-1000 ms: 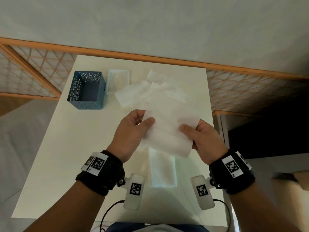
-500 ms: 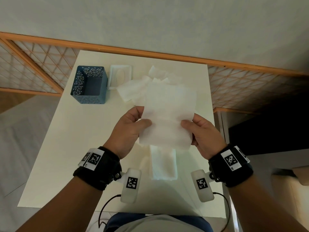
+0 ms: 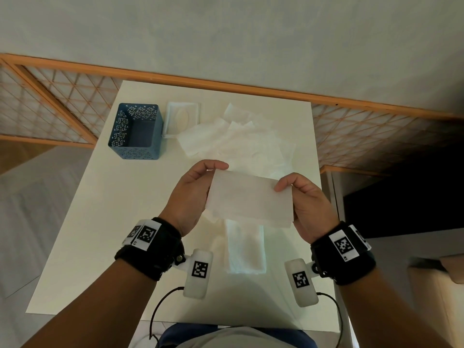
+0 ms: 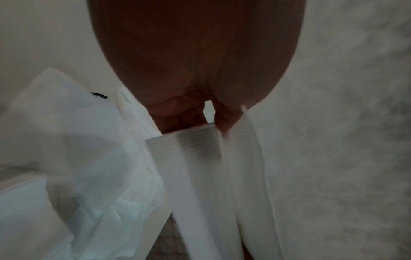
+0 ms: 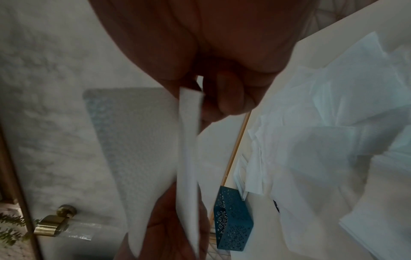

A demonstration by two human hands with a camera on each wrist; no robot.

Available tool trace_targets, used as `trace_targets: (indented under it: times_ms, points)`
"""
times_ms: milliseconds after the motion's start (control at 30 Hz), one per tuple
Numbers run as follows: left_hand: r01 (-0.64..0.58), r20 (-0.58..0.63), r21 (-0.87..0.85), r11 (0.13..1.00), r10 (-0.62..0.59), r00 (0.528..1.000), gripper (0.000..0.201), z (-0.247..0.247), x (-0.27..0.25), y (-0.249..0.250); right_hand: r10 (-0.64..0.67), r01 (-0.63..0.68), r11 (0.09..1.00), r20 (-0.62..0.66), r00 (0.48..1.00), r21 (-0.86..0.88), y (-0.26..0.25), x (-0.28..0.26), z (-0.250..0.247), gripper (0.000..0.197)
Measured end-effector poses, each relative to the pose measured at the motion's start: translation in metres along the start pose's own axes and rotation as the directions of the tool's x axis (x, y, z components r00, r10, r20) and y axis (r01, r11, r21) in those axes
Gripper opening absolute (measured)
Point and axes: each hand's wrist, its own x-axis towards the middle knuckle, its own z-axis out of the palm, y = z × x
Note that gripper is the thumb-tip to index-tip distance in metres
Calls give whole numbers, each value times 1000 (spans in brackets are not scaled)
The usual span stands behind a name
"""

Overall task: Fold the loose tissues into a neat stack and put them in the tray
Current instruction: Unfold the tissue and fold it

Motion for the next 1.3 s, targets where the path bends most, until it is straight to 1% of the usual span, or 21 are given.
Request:
trace_targets:
  times_ms: [100,167,200,267,300,367,433,467,533,600,667,700,733,767,800,833,867,967,1067,1200,1300]
  points:
    - [125,-27,-102,987,-128,991,35,-2,4,2,-7,6,999,-30,1000,-47,0,2,-1,52]
    - [143,-26,-82,986,-145,989,42,-4,7,1,-7,2,995,-48,999,-95,1,2,-1,51]
    - [121,-33,-25,992,-122,992,38,-4,7,-2,-4,-2,994,-51,999,-113,3,3,-2,50]
    - [57,-47,92,994,-53,997,19,-5,9,-6,13,-21,993,-69,998,-113,6,2,-1,45]
    - [39,-50,125,991,-33,998,15,-5,10,-9,28,-36,994,-82,996,-99,4,2,0,41]
    - [30,-58,127,991,-23,998,13,-7,11,-12,109,-112,994,-114,987,-16,-1,2,4,32]
    - [28,-68,89,996,-22,997,6,-8,11,-15,197,-187,979,-121,973,86,-2,2,6,34]
    - [28,-72,77,997,-22,997,6,-8,10,-16,208,-197,976,-126,970,95,1,3,4,37]
    - [34,-64,63,997,-30,998,11,-7,7,-20,159,-165,986,-140,977,-34,9,4,2,37]
    - [51,-61,82,995,-46,997,14,-8,5,-24,110,-134,975,-142,984,-176,17,4,1,28]
    - [41,-70,194,980,-28,997,18,-10,4,-31,104,-131,966,-131,986,-224,20,4,2,19]
    - [10,-72,329,944,14,997,20,-13,4,-37,106,-132,960,-115,988,-247,21,4,3,17]
    - [-37,-51,494,869,71,996,23,-16,3,-43,113,-134,949,-87,990,-285,22,5,3,16]
    - [-87,0,622,778,111,994,28,-19,1,-49,125,-134,929,-47,991,-344,23,4,3,16]
    - [-134,68,692,709,120,990,33,-21,-1,-55,135,-122,900,1,991,-418,25,4,3,16]
    - [-162,126,720,675,102,987,35,-21,-4,-58,148,-104,866,51,988,-489,27,4,3,17]
    - [-172,168,727,665,70,983,33,-22,-6,-62,163,-85,835,97,982,-544,29,4,4,17]
    - [-146,229,720,679,-33,973,16,-21,-10,-71,193,-30,759,180,965,-651,30,6,5,20]
    - [-84,214,726,683,-108,971,3,-17,-15,-79,186,5,735,209,960,-678,30,10,2,24]
    - [-24,199,660,751,-144,969,19,-10,-22,-91,200,-11,760,219,955,-650,33,16,-3,28]
    - [93,113,525,846,-177,978,15,-12,-24,-101,203,-24,765,205,957,-643,36,19,-6,27]
